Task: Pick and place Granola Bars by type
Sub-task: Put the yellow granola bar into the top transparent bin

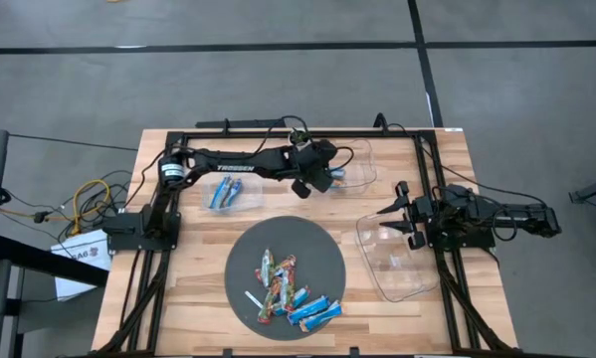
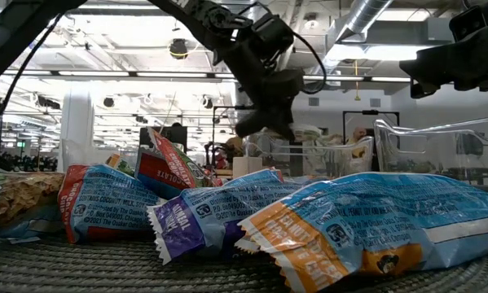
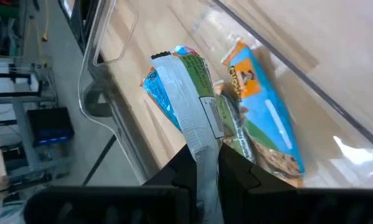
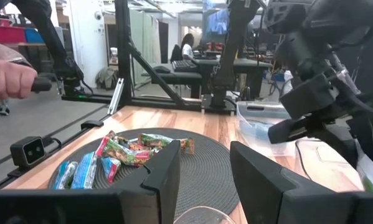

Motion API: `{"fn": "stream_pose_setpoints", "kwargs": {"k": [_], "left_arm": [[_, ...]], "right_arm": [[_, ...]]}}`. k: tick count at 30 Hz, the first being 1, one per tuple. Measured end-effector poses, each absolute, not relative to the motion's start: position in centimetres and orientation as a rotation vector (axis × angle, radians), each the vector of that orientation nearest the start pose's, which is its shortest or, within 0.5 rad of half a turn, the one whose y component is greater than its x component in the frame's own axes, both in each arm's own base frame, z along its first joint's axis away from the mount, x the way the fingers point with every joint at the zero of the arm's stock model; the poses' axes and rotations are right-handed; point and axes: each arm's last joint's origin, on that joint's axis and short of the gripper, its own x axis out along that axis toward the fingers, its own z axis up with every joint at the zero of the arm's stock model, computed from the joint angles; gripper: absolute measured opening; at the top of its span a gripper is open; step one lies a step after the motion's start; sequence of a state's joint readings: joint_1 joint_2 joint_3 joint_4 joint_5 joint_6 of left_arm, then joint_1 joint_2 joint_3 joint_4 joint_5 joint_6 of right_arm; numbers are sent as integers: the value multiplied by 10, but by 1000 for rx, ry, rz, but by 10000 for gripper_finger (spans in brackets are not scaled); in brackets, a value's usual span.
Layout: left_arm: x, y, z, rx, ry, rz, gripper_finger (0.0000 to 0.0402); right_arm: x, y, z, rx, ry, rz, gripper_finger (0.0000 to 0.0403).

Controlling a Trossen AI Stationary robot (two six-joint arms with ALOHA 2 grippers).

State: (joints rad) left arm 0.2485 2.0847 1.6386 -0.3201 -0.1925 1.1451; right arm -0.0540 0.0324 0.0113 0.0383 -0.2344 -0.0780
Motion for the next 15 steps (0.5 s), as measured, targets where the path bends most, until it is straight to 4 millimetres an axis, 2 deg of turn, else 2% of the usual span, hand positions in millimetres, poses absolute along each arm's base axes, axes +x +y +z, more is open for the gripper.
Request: {"fn": "stream_pose_setpoints", "kwargs": {"k": [7,15], "left_arm": [[451,124,211,1052,937,-60,33],[451,125,210,1060,960,-31,99]], "right_arm": [[98,1,168,-80,-23,179,134],[98,1,168,-80,-23,179,134]]}}
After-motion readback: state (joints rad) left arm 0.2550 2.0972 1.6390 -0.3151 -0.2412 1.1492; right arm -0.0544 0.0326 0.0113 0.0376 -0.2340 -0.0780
